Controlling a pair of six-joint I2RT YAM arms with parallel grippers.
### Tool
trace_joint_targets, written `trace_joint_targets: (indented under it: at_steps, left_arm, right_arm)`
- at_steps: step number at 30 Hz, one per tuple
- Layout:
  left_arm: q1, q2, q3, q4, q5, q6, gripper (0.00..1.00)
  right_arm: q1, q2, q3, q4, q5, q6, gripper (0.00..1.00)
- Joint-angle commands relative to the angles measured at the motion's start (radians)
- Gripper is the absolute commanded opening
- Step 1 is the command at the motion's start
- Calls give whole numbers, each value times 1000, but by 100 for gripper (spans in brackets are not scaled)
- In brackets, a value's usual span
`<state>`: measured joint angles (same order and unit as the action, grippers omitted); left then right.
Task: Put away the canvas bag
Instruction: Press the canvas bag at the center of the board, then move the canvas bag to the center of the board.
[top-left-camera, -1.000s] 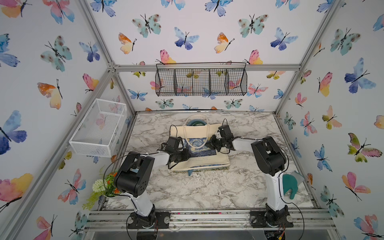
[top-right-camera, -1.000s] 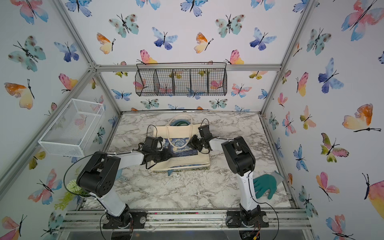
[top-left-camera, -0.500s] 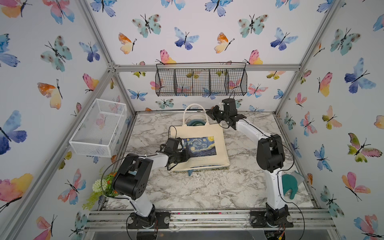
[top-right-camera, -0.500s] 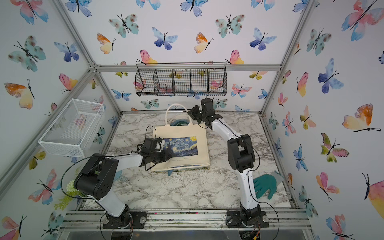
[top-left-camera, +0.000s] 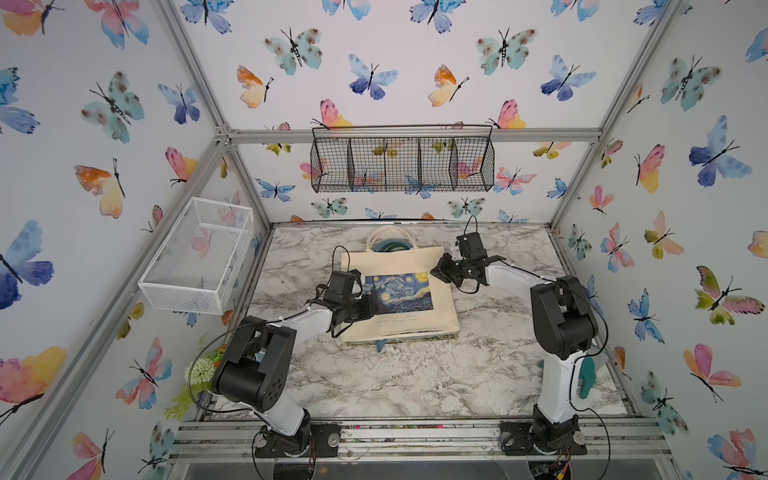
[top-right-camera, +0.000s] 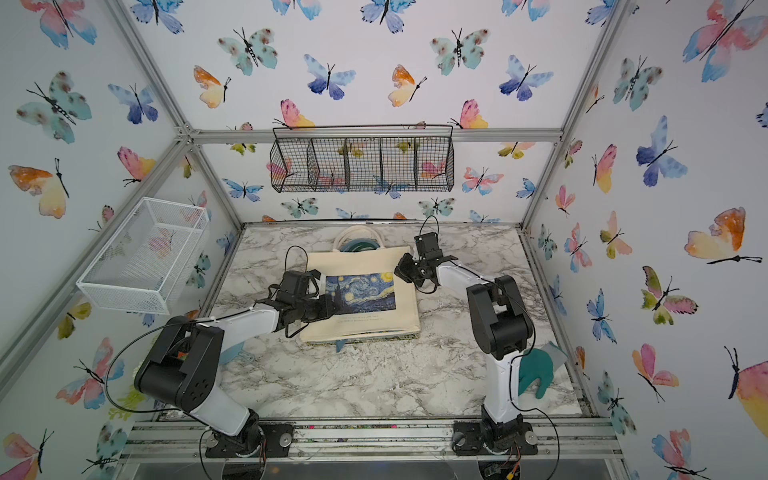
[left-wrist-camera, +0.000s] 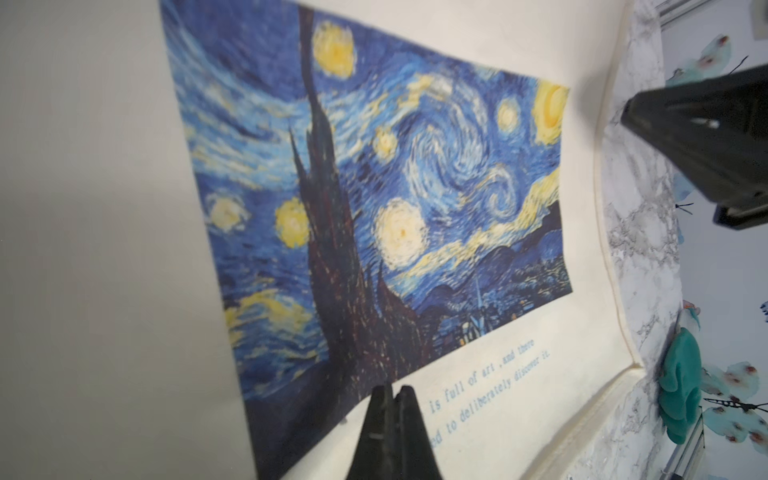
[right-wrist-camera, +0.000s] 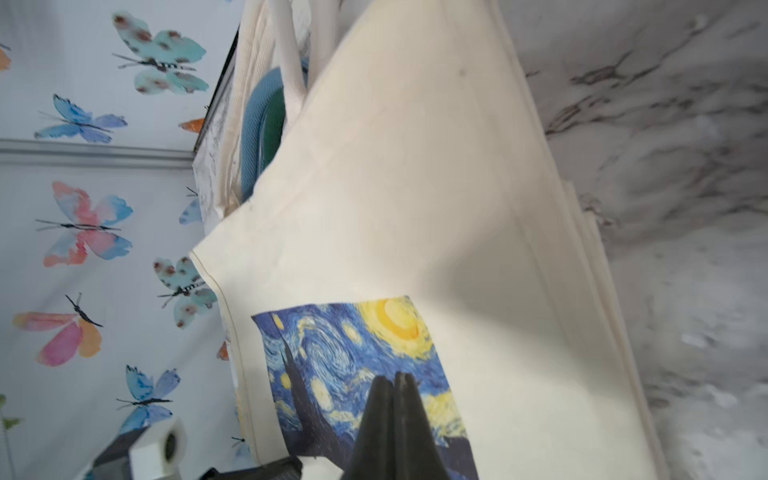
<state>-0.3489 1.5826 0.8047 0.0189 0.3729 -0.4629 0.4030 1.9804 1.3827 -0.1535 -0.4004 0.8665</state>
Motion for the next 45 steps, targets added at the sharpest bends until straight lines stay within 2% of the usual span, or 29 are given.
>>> trace_joint_targets:
  at_steps: [1, 6, 8, 9, 10, 12, 17, 29, 34, 36, 40, 45]
  left_arm:
    - [21, -60, 28, -73, -63, 41, 6]
    - [82, -67, 15, -153, -114, 18, 30]
    - [100, -87, -5, -171, -179, -7, 50]
    - [103, -97, -14, -177, -221, -14, 62]
    - [105, -107, -21, -183, -261, -19, 68]
    - [110, -116, -30, -193, -312, -26, 73]
    - [111, -88, -27, -221, -331, -23, 74]
    - [113, 29, -56, -140, -265, -12, 70]
    - [112, 61, -59, -90, -187, -19, 58]
    - [111, 69, -55, -76, -154, -21, 50]
    - [109, 84, -44, -59, -105, -23, 29]
    - [91, 108, -19, -56, -67, -25, 28]
  right_arm:
    - [-4, -86, -21, -91, 60, -159, 8]
    - [-4, -118, -51, -216, 112, -325, 45]
    - [-4, -108, -32, -330, 204, -363, 64]
    - [-4, -107, -37, -346, 218, -383, 66]
    - [-3, -107, -50, -350, 224, -404, 67]
    - [-4, -104, -67, -354, 223, -423, 68]
    - [-3, -79, -87, -347, 190, -426, 69]
    - [-4, -24, -162, -284, 106, -390, 65]
    - [-1, -12, -225, -172, -48, -314, 62]
    - [-3, -6, -235, -150, -90, -290, 61]
    - [-3, -14, -235, -156, -87, -289, 61]
    - [-4, -43, -215, -212, -17, -312, 62]
